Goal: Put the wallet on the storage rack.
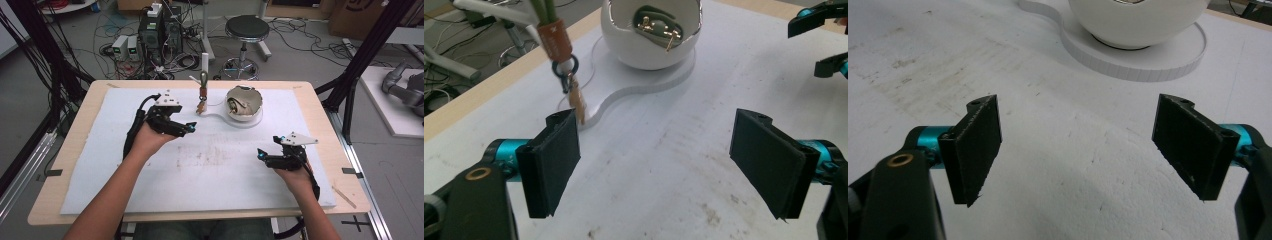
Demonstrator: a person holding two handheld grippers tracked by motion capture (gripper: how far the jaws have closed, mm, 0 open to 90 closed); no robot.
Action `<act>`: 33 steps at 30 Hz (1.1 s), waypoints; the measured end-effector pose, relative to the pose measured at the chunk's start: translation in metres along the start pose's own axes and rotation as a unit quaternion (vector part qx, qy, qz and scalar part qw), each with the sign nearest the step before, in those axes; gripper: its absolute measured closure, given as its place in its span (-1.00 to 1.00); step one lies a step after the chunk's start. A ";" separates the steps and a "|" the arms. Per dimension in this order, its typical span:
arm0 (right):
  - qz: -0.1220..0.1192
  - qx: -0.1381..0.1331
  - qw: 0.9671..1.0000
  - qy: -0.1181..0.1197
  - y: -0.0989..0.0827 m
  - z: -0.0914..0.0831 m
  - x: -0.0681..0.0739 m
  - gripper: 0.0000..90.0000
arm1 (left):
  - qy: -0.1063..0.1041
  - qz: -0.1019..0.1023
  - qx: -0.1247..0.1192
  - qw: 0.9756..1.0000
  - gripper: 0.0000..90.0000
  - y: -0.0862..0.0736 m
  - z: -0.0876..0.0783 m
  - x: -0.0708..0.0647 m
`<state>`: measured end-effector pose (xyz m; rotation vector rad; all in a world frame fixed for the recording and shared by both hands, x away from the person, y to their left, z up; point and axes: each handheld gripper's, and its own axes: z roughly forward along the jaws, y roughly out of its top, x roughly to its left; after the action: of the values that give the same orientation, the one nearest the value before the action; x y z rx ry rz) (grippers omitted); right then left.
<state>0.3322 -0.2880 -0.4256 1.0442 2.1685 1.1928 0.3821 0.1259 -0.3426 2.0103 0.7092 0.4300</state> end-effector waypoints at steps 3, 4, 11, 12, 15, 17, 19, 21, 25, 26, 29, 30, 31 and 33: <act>-0.001 -0.002 1.000 -0.002 0.001 0.001 -0.001 -0.55 | 0.002 -0.015 -0.012 1.000 -0.55 -0.012 -0.011 0.003; -0.001 -0.002 1.000 -0.002 0.001 0.001 -0.001 -0.55 | 0.003 -0.020 -0.016 1.000 -0.55 -0.016 -0.014 0.004; 0.003 -0.005 1.000 -0.003 0.002 0.001 -0.003 -0.55 | 0.009 -0.036 -0.027 0.999 -0.55 -0.046 -0.031 0.004; 0.004 -0.005 1.000 -0.003 0.002 0.001 -0.003 -0.55 | 0.010 -0.040 -0.028 0.999 -0.55 -0.050 -0.034 0.003; 0.005 -0.003 1.000 -0.004 0.002 0.000 -0.004 -0.55 | 0.017 -0.044 -0.028 0.998 -0.55 -0.061 -0.039 0.002; 0.004 -0.003 1.000 -0.005 0.002 0.000 -0.004 -0.55 | 0.021 -0.047 -0.025 0.998 -0.55 -0.068 -0.042 0.000; 0.005 -0.004 1.000 -0.005 0.001 -0.001 -0.003 -0.55 | 0.022 -0.046 -0.022 0.998 -0.55 -0.074 -0.046 -0.002; 0.002 -0.004 1.000 -0.006 0.001 -0.002 -0.003 -0.55 | 0.024 -0.048 -0.023 0.998 -0.55 -0.079 -0.049 -0.003; 0.000 -0.007 1.000 -0.007 0.001 -0.003 -0.002 -0.55 | 0.028 -0.051 -0.031 0.998 -0.55 -0.087 -0.056 -0.003; 0.000 -0.007 1.000 -0.008 0.001 -0.003 -0.002 -0.55 | 0.029 -0.053 -0.034 0.998 -0.55 -0.089 -0.057 -0.003; -0.001 -0.005 1.000 -0.008 0.000 -0.003 -0.003 -0.55 | 0.032 -0.058 -0.036 0.997 -0.55 -0.098 -0.058 -0.002; -0.001 -0.005 1.000 -0.009 0.000 -0.003 -0.003 -0.55 | 0.032 -0.060 -0.037 0.997 -0.55 -0.100 -0.058 -0.001; -0.004 -0.004 1.000 -0.008 0.000 -0.003 -0.004 -0.55 | 0.031 -0.063 -0.038 0.997 -0.55 -0.103 -0.057 -0.001; -0.002 -0.005 1.000 -0.010 -0.001 -0.005 -0.004 -0.55 | 0.031 -0.064 -0.035 0.997 -0.55 -0.107 -0.055 -0.001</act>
<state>0.3314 -0.2938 -0.4237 1.0416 2.1465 1.1852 0.3175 0.2049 -0.4071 1.8809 0.8454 0.4366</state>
